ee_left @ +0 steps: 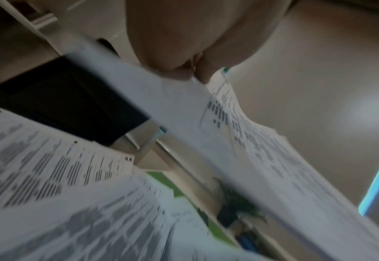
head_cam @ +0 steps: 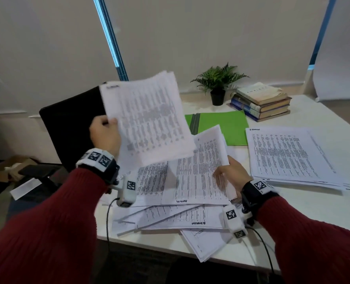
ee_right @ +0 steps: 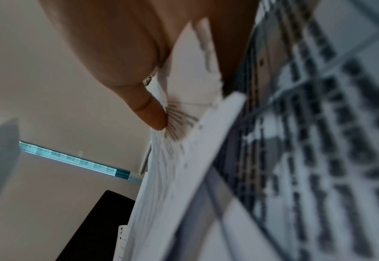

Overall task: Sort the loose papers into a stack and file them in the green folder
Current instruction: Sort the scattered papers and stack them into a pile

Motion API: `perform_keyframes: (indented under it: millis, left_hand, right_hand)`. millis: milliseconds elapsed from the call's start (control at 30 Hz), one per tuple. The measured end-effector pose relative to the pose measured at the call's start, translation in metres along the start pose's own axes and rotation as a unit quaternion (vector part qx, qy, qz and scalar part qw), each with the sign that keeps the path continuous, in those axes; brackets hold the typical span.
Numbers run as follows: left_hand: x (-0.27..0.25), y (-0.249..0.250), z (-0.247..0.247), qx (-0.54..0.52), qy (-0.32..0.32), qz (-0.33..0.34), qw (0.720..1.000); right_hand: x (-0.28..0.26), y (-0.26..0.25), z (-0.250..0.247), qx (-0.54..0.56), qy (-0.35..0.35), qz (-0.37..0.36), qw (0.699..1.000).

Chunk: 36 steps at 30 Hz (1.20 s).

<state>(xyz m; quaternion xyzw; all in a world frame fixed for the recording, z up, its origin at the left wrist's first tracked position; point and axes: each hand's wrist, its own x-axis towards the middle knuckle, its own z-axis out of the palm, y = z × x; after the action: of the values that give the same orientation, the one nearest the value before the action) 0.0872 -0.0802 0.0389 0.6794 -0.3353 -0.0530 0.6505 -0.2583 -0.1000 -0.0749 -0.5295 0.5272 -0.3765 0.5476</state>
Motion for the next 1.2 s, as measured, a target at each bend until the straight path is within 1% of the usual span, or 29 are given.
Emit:
perform_keyframes:
  millis: [100, 133, 200, 233, 267, 333, 367, 433, 500, 533, 600, 633, 667, 700, 800, 833, 900, 967, 1033, 1067, 1133, 1167, 1200]
  left_hand:
    - [-0.037, -0.02, 0.038, 0.034, -0.125, -0.058, 0.99]
    - [-0.051, -0.026, 0.049, 0.053, -0.15, -0.07, 0.985]
    - [-0.077, -0.035, 0.066, 0.096, -0.173, -0.073, 0.977]
    - [-0.087, -0.037, 0.073, 0.108, -0.184, -0.085, 0.973]
    - [-0.095, -0.039, 0.078, 0.111, -0.2, -0.105, 0.968]
    - [-0.106, -0.04, 0.085, 0.112, -0.234, -0.13, 0.957]
    - [-0.11, -0.037, 0.084, 0.121, -0.25, -0.127, 0.952]
    - [-0.105, -0.04, 0.077, 0.171, -0.284, -0.099, 0.938]
    - [-0.09, -0.044, 0.059, 0.26, -0.311, -0.071, 0.911]
    - [-0.079, -0.05, 0.049, 0.317, -0.312, -0.073, 0.893]
    - [-0.059, -0.064, 0.024, 0.437, -0.293, -0.093, 0.846]
    - [-0.052, -0.07, 0.013, 0.479, -0.291, -0.105, 0.822]
    - [-0.048, -0.077, 0.006, 0.496, -0.301, -0.118, 0.806]
    - [-0.048, -0.081, 0.0, 0.489, -0.314, -0.128, 0.803]
    - [-0.054, -0.088, -0.001, 0.433, -0.316, -0.144, 0.832]
    - [-0.059, -0.085, 0.001, 0.413, -0.312, -0.136, 0.845]
    - [-0.062, -0.078, 0.004, 0.369, -0.283, -0.108, 0.879]
    - [-0.057, -0.063, 0.0, 0.344, -0.213, -0.053, 0.913]
    - [-0.045, -0.041, -0.008, 0.303, -0.118, -0.009, 0.946]
    - [-0.036, -0.029, -0.013, 0.27, -0.072, 0.004, 0.96]
    - [-0.019, -0.004, -0.023, 0.169, 0.002, 0.015, 0.986]
    - [-0.012, 0.006, -0.025, 0.111, 0.016, 0.014, 0.994]
    - [-0.008, 0.014, -0.026, 0.054, 0.012, 0.011, 0.998]
  right_hand:
    - [0.0, -0.002, 0.001, 0.013, 0.022, 0.012, 1.0]
    - [-0.001, -0.003, 0.001, 0.02, 0.03, 0.015, 0.999]
    - [-0.004, -0.006, 0.001, 0.078, 0.044, 0.037, 0.995]
    - [-0.005, -0.007, 0.001, 0.104, 0.041, 0.05, 0.993]
    - [-0.004, -0.007, 0.0, 0.111, 0.035, 0.045, 0.992]
    - [-0.003, -0.001, 0.001, 0.046, 0.015, 0.015, 0.999]
    - [-0.002, 0.002, 0.001, 0.014, 0.015, 0.0, 1.0]
    - [0.003, 0.01, 0.002, -0.009, 0.027, -0.012, 1.0]
    - [0.004, 0.014, 0.002, -0.006, 0.035, -0.014, 0.999]
    - [0.003, 0.013, 0.002, -0.005, 0.036, -0.016, 0.999]
    - [0.003, 0.013, 0.002, 0.0, 0.038, -0.021, 0.999]
    - [0.004, 0.013, 0.003, 0.004, 0.042, -0.021, 0.999]
    - [0.004, 0.014, 0.002, 0.007, 0.043, -0.018, 0.999]
    - [0.002, 0.013, 0.002, 0.006, 0.043, -0.018, 0.999]
    - [0.0, 0.011, 0.002, 0.013, 0.039, -0.019, 0.999]
    - [-0.001, 0.01, 0.0, 0.016, 0.039, -0.023, 0.999]
    - [-0.003, 0.008, 0.0, 0.016, 0.031, -0.021, 0.999]
    - [-0.003, 0.008, 0.001, 0.022, 0.023, -0.025, 0.999]
    - [-0.004, 0.006, 0.001, 0.014, 0.017, -0.037, 0.999]
    - [-0.006, 0.004, 0.001, -0.001, 0.013, -0.037, 0.999]
    - [-0.01, 0.001, 0.0, -0.021, -0.001, -0.046, 0.999]
    - [-0.009, 0.002, 0.001, -0.022, -0.008, -0.049, 0.999]
    - [-0.01, 0.001, 0.001, -0.023, -0.016, -0.049, 0.998]
